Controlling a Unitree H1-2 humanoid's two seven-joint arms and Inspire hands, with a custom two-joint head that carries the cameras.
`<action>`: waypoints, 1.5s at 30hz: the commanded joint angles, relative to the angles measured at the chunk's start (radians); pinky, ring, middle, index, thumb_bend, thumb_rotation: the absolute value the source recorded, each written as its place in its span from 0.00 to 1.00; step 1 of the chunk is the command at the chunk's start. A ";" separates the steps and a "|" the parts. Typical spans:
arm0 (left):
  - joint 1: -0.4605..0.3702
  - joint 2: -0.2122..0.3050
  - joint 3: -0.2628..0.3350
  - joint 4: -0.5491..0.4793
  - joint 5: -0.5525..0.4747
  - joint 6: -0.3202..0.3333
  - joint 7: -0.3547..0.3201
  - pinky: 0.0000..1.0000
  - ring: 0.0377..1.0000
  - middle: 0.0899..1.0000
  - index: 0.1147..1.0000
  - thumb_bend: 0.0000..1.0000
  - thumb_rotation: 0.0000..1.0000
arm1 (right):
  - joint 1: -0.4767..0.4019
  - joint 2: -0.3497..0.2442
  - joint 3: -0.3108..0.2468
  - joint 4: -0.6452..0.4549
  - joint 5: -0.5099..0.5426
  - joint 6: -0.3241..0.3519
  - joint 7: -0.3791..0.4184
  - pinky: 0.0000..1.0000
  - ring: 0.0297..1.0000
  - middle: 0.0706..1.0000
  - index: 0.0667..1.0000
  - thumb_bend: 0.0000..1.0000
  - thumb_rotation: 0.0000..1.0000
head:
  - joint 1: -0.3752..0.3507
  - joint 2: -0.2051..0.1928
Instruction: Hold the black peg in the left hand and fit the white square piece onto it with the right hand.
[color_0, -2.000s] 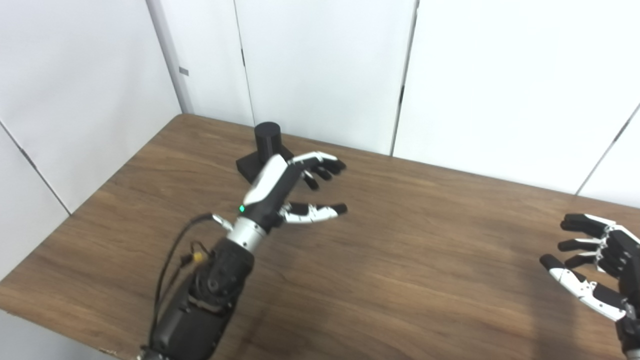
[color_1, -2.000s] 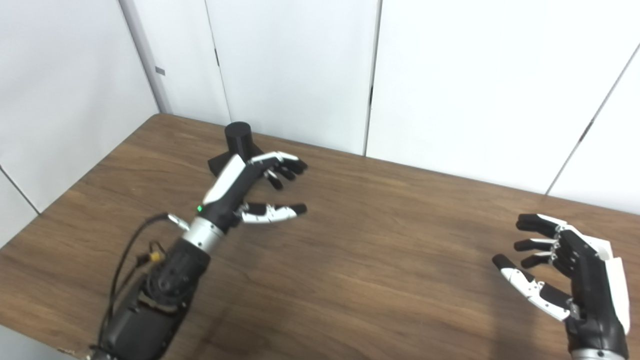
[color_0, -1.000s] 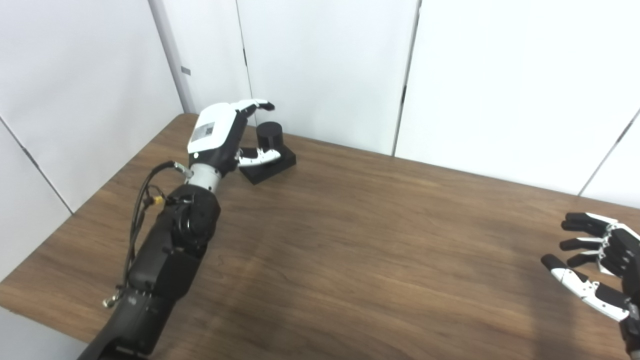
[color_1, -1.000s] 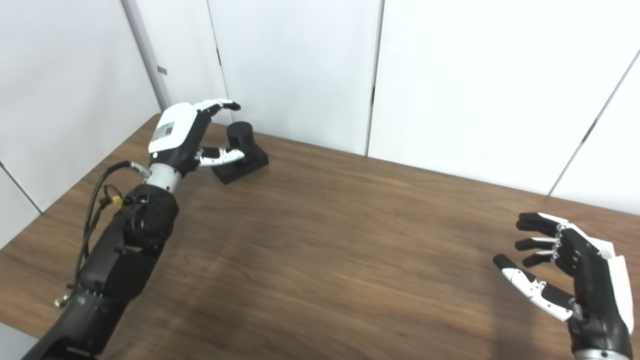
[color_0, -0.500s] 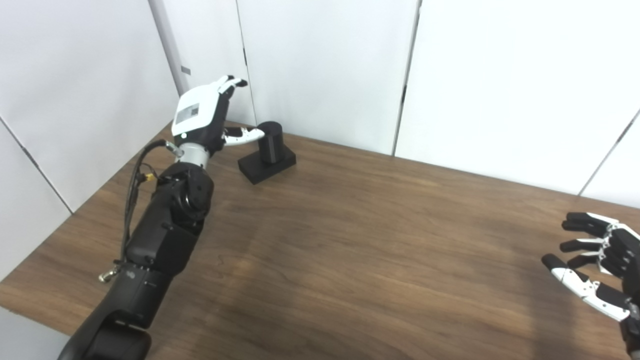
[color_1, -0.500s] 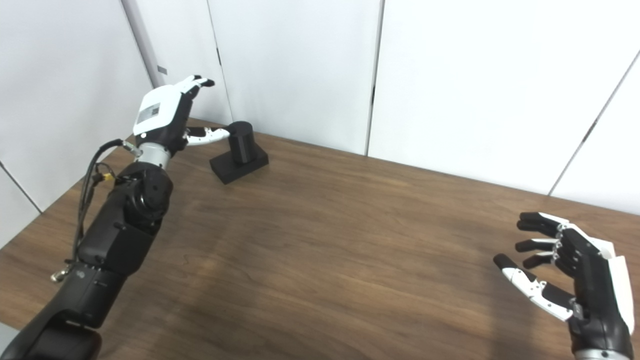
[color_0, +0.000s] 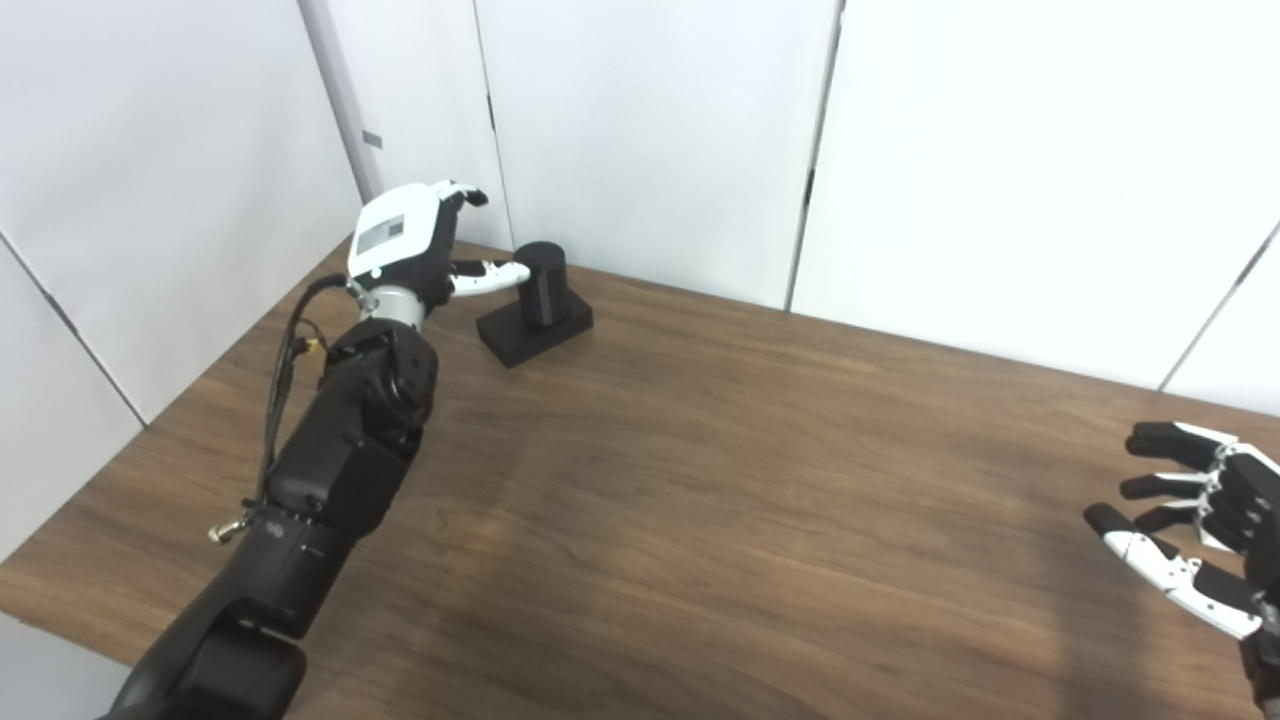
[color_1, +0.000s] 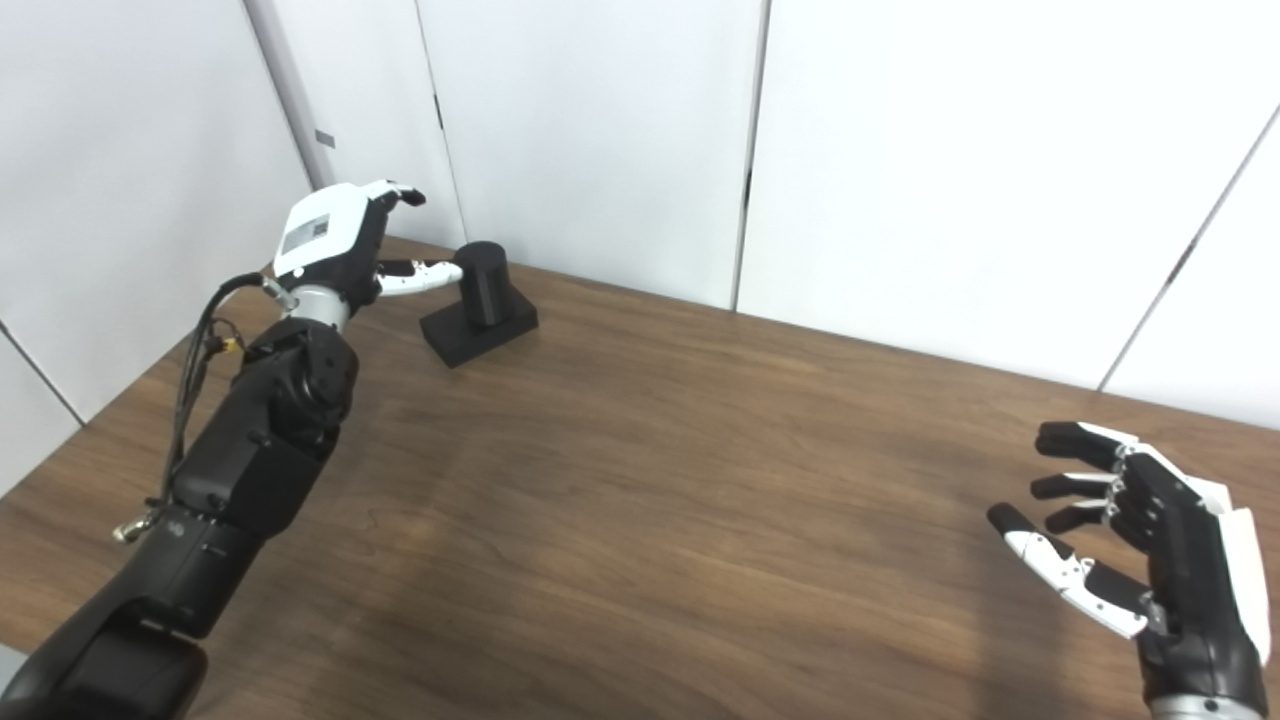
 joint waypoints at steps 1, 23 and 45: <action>-0.062 0.040 -0.005 -0.003 0.007 -0.001 0.002 0.73 0.94 0.92 0.76 0.91 0.63 | -0.026 -0.001 -0.004 -0.039 0.002 -0.019 -0.004 0.43 0.56 0.67 0.65 0.44 0.00 | 0.001 0.001; -0.111 0.040 -0.122 0.149 0.017 0.032 -0.054 0.76 0.95 0.94 0.74 0.98 0.63 | -0.027 -0.002 -0.014 -0.050 0.011 -0.006 -0.005 0.42 0.54 0.65 0.64 0.43 0.00 | -0.009 0.012; -0.118 0.045 -0.145 0.236 0.009 0.034 -0.019 0.76 0.95 0.95 0.75 0.99 0.61 | -0.026 -0.012 -0.020 -0.046 0.016 -0.013 -0.002 0.43 0.54 0.66 0.64 0.44 0.00 | -0.009 0.019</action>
